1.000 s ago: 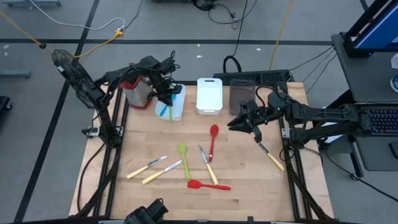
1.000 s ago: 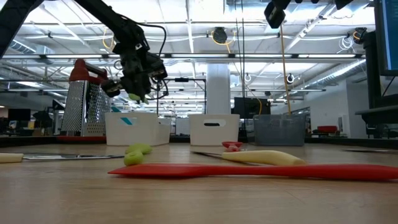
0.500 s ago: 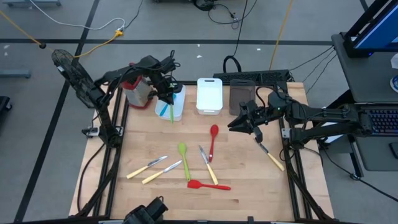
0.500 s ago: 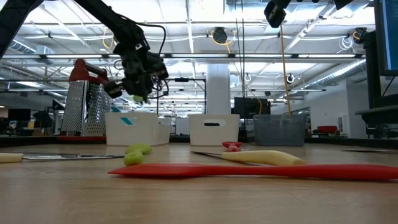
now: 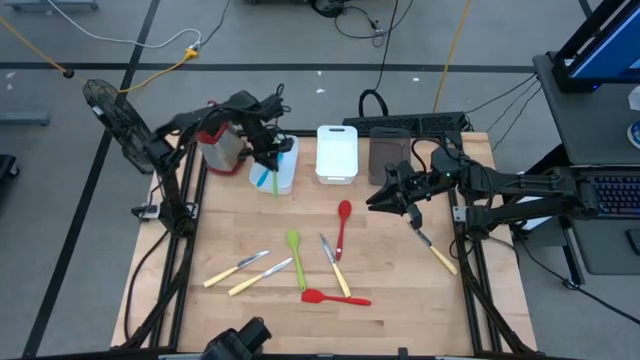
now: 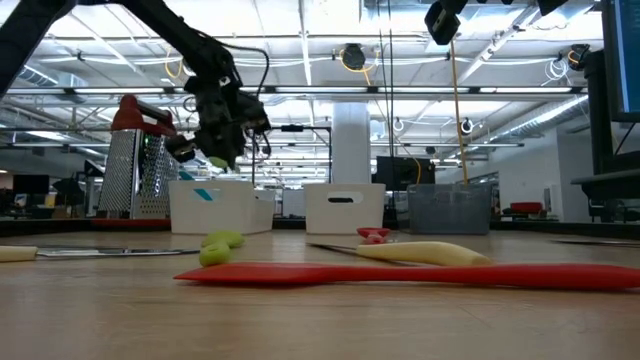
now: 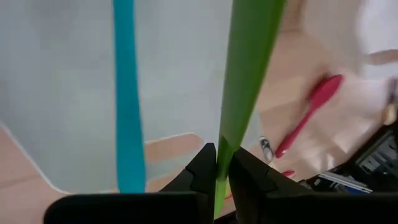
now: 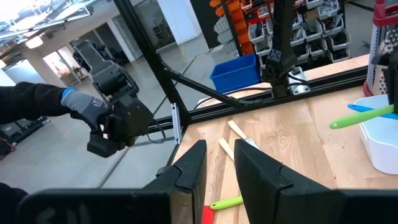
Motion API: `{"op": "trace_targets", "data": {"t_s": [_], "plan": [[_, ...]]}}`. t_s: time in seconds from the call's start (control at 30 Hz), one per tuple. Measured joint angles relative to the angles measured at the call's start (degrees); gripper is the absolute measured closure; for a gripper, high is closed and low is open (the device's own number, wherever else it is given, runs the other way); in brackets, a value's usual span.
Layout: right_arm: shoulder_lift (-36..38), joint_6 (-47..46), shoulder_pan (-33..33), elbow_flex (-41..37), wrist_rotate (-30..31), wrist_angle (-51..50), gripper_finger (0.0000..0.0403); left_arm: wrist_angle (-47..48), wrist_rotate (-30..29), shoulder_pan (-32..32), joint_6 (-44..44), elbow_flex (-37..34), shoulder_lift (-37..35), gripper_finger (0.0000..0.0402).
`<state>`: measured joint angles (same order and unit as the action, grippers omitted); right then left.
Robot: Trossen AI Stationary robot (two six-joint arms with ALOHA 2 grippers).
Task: Pick & Place Kitchen Items
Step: Put the green spatula into the left white bin
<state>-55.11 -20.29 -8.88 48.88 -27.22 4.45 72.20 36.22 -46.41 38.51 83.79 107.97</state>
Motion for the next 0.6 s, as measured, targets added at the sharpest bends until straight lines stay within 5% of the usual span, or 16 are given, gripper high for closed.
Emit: {"op": "trace_targets", "data": {"t_s": [0.6], "plan": [[0.0,-0.2,0.0,0.0,0.1,0.0,0.033,-0.8,0.1,-0.4,-3.8,0.0,3.2,0.0364]]}}
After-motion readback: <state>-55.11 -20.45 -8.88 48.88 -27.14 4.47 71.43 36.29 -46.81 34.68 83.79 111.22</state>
